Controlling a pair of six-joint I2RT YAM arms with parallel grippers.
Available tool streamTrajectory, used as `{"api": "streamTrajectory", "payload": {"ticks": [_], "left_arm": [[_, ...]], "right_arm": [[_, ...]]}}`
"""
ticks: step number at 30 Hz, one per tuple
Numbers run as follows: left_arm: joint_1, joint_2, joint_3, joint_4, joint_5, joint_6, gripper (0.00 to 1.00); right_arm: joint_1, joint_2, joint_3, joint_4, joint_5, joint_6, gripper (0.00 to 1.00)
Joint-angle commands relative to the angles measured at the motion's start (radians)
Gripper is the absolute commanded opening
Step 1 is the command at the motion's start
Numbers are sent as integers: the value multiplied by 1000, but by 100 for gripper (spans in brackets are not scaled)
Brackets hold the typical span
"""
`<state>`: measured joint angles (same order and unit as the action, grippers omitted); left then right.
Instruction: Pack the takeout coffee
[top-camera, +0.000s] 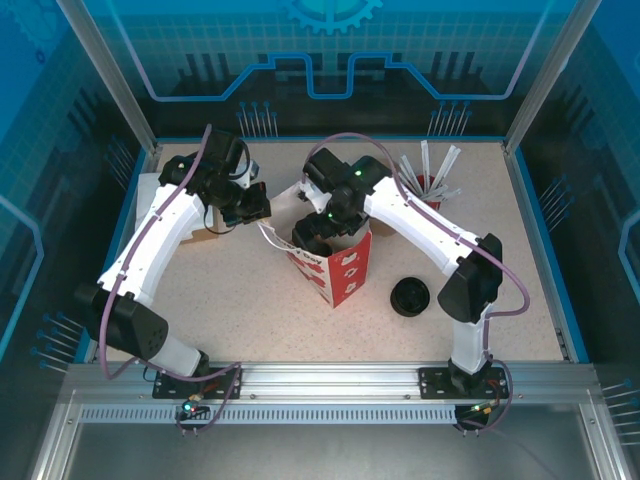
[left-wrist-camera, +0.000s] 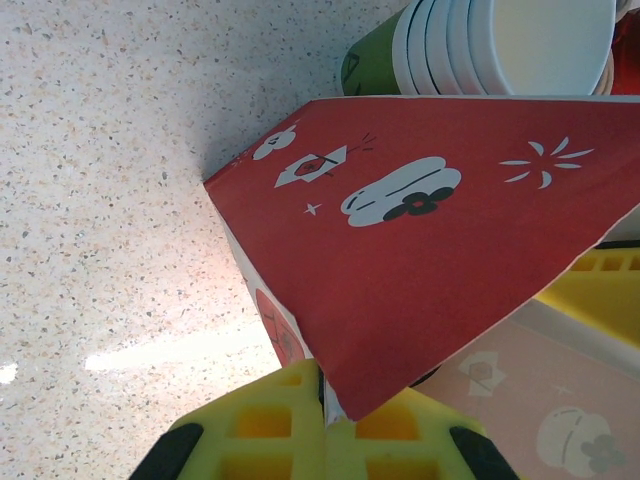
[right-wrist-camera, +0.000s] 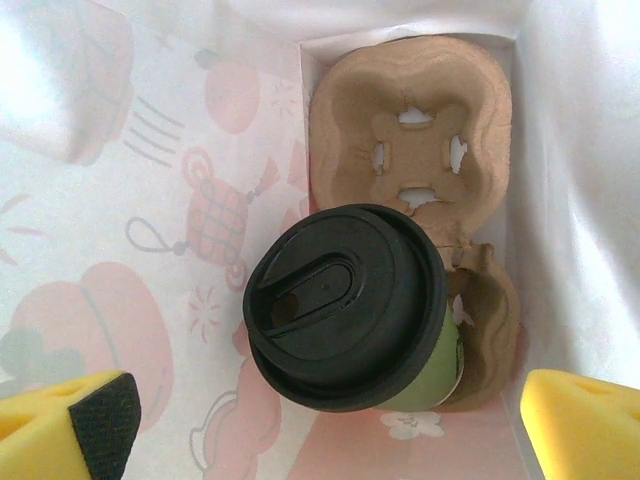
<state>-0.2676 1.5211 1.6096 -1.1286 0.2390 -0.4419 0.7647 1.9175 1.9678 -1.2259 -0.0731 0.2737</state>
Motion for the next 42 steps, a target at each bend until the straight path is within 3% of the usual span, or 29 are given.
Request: {"api": "streamTrajectory", "payload": {"ticks": [1, 20, 29, 42], "left_arm": [[-10, -30, 32, -27, 3, 20, 0], [-12, -19, 32, -30, -9, 23, 0], [-12, -15, 35, -28, -7, 23, 0], [-12, -21, 26, -31, -20, 22, 0]], "right_arm": [[-15, -1, 48, -30, -21, 21, 100], [-18, -12, 210, -102, -5, 21, 100], [-18, -20, 202, -121, 7, 16, 89], [-21, -42, 157, -124, 0, 7, 81]]}}
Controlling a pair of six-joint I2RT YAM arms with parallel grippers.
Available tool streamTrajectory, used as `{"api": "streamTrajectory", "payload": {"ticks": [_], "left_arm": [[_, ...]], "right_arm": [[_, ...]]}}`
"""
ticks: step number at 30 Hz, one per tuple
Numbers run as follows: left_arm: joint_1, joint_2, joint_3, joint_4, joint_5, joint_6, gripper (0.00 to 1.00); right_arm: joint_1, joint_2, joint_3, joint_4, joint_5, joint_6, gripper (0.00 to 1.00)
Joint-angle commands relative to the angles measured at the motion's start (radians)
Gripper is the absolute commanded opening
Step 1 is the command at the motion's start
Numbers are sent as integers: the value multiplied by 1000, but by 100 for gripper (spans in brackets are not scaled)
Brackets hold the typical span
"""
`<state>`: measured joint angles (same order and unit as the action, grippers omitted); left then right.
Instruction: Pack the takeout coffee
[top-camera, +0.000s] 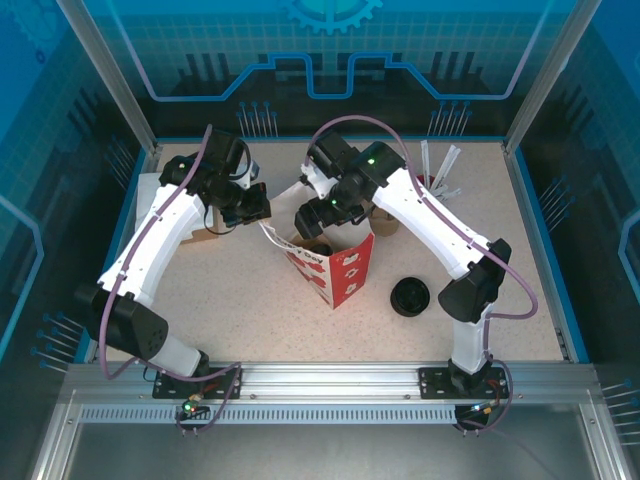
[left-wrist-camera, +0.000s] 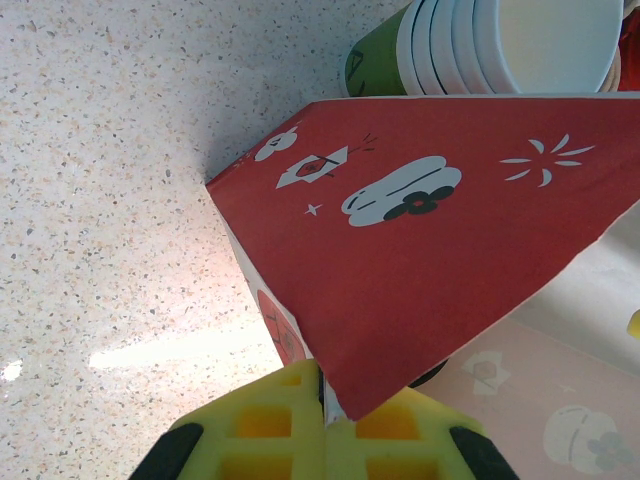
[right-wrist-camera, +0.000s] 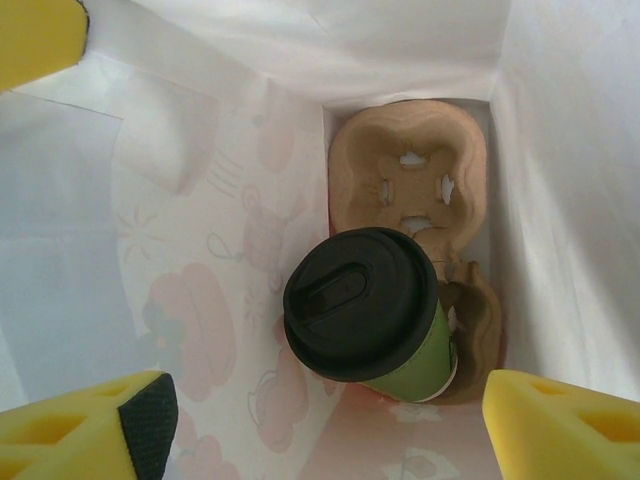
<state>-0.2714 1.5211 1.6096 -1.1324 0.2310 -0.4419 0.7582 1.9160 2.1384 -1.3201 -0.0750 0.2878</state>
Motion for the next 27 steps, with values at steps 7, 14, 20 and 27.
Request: {"api": "streamTrajectory", "payload": {"ticks": [7, 14, 20, 27], "left_arm": [[-9, -23, 27, -25, -7, 21, 0], [-8, -29, 18, -21, -5, 20, 0], [-8, -33, 18, -19, 1, 17, 0], [-8, -33, 14, -16, 4, 17, 0]], "right_arm": [[-24, -59, -57, -34, -11, 1, 77], [-25, -38, -64, -45, -5, 8, 75], [3, -1, -49, -93, 103, -19, 91], [31, 53, -49, -103, 137, -46, 98]]}}
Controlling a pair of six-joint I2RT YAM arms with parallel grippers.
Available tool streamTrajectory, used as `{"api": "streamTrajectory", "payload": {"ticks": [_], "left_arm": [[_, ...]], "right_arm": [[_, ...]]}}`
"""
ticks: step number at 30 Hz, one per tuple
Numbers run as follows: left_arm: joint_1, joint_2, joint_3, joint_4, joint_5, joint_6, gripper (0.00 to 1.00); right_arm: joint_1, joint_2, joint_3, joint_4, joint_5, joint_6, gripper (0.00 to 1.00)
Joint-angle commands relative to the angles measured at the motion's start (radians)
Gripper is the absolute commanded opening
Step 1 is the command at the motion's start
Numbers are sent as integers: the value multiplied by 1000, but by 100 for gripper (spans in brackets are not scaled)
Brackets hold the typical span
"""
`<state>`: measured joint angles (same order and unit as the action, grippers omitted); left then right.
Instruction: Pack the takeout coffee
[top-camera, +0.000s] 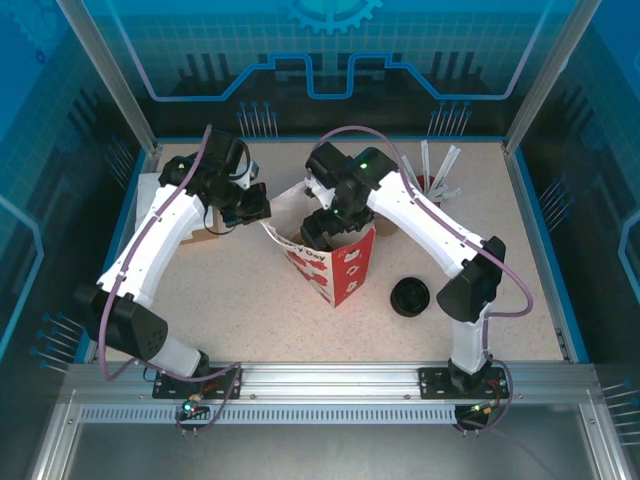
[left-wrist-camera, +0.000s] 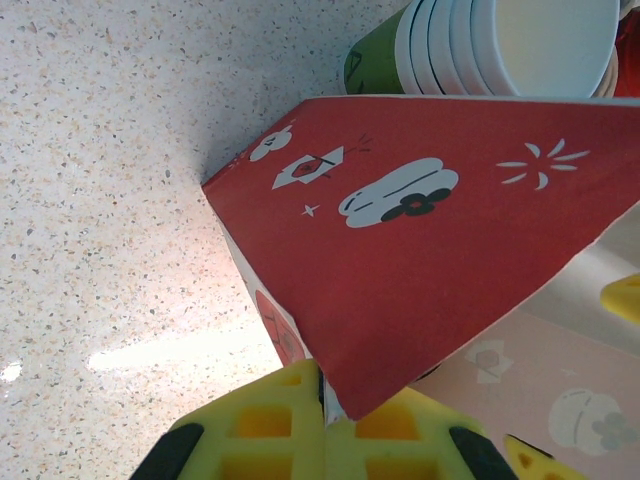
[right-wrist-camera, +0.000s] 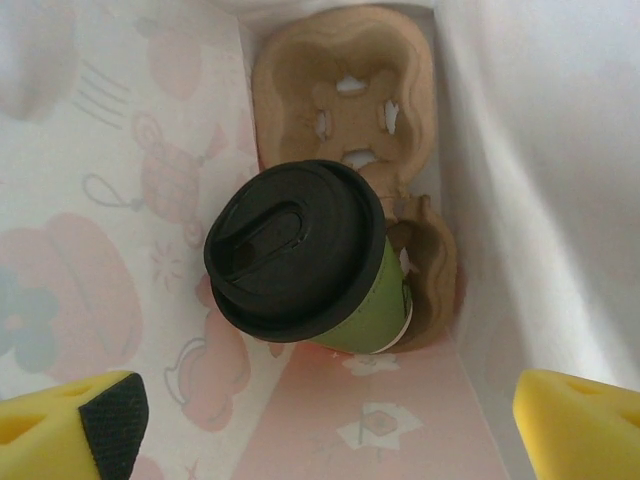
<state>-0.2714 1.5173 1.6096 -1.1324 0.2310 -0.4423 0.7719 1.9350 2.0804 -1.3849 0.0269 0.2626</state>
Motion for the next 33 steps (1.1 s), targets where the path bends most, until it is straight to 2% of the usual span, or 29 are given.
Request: {"api": "streamTrajectory", "payload": {"ticks": [1, 17, 33], "left_arm": [[-8, -28, 14, -16, 4, 17, 0], [-8, -17, 24, -16, 13, 16, 0], [-9, -12, 27, -23, 12, 13, 0]], "right_arm": [[20, 39, 10, -39, 36, -26, 99], [49, 135, -20, -16, 71, -67, 100], [54, 177, -167, 84, 97, -73, 99]]}}
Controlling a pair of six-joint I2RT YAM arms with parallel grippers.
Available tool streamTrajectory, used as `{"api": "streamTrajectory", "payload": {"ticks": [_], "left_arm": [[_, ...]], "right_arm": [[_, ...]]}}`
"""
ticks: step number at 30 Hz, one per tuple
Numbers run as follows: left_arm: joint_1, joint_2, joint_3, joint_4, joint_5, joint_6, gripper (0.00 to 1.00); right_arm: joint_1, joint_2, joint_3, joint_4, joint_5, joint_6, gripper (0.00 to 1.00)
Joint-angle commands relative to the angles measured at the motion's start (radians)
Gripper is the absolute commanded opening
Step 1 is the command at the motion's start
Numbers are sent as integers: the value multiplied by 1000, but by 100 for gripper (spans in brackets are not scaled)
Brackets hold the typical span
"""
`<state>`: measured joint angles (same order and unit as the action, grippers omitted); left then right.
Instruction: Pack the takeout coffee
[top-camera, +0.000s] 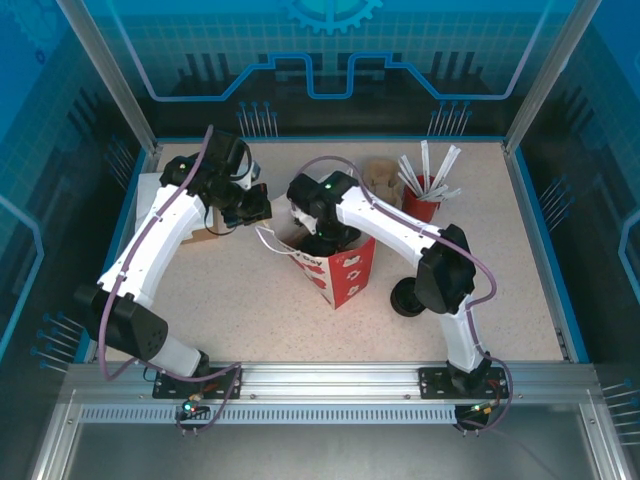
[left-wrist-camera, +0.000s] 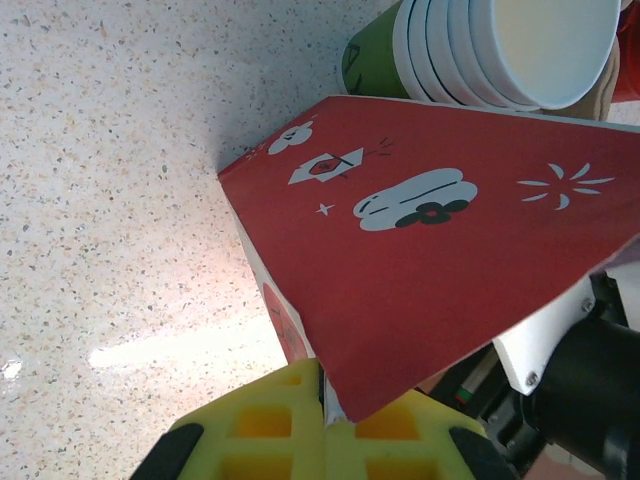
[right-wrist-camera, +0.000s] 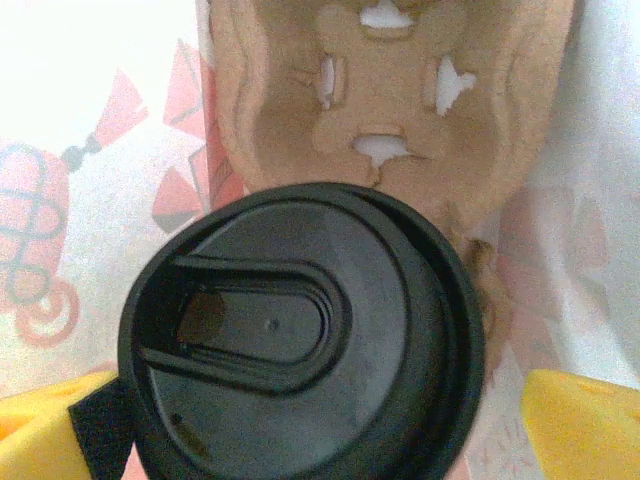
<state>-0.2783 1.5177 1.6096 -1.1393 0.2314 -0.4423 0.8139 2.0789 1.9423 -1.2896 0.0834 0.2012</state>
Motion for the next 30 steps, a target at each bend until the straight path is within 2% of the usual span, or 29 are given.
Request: {"api": "streamTrajectory", "payload": {"ticks": [1, 6, 15, 30], "left_arm": [[-2, -13, 26, -16, 11, 12, 0], [-2, -15, 24, -16, 9, 13, 0], [-2, -15, 30, -25, -3, 14, 0], [-2, -29, 38, -36, -26, 16, 0]], "right_arm": [[12, 35, -35, -8, 41, -13, 99], [13, 36, -58, -3, 39, -13, 94], [13, -12, -28, -26, 39, -9, 73], [-7, -140, 63, -3, -52, 21, 68]]}}
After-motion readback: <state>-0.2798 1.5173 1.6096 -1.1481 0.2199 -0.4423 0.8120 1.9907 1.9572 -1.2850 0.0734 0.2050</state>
